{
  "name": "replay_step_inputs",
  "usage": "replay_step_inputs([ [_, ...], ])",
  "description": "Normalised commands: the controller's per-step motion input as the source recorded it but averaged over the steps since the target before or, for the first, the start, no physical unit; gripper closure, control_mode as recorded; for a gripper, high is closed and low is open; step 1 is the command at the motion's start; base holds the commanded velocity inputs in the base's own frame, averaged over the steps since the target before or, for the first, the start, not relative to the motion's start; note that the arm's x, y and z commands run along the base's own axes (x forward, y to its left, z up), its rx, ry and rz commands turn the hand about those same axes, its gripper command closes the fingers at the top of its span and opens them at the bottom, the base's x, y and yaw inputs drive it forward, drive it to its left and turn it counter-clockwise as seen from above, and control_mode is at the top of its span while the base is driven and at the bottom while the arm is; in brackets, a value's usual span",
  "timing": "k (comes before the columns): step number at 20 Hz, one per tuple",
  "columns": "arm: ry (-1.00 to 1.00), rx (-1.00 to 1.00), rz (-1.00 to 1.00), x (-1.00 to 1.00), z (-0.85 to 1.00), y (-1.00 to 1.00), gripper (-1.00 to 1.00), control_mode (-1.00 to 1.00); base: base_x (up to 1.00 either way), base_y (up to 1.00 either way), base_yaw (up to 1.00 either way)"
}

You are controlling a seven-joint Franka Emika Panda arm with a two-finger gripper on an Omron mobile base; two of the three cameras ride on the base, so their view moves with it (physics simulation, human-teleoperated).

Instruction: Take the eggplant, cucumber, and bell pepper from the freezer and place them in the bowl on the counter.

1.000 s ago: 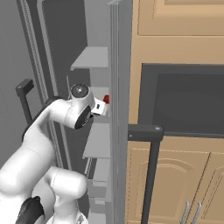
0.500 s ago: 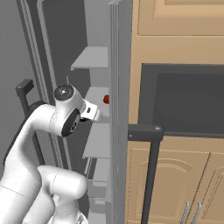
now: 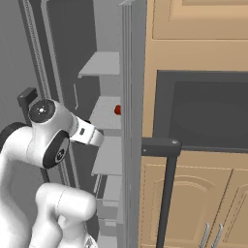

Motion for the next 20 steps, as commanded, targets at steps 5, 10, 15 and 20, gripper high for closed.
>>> replay_step_inputs([
  [5, 0.00, 0.00, 0.00, -0.70, 0.53, 0.02, 1.00, -1.00, 0.00, 0.00, 0.00],
  [10, 0.00, 0.00, 0.00, -0.65, 0.52, 0.10, 1.00, -1.00, 0.00, 0.00, 0.00],
  [15, 0.02, -0.02, 0.00, -0.56, 0.54, 0.26, 1.00, -1.00, 0.00, 0.00, 0.00],
  [20, 0.10, -0.03, 0.00, -0.49, 0.50, 0.43, 1.00, -1.00, 0.00, 0.00, 0.00],
])
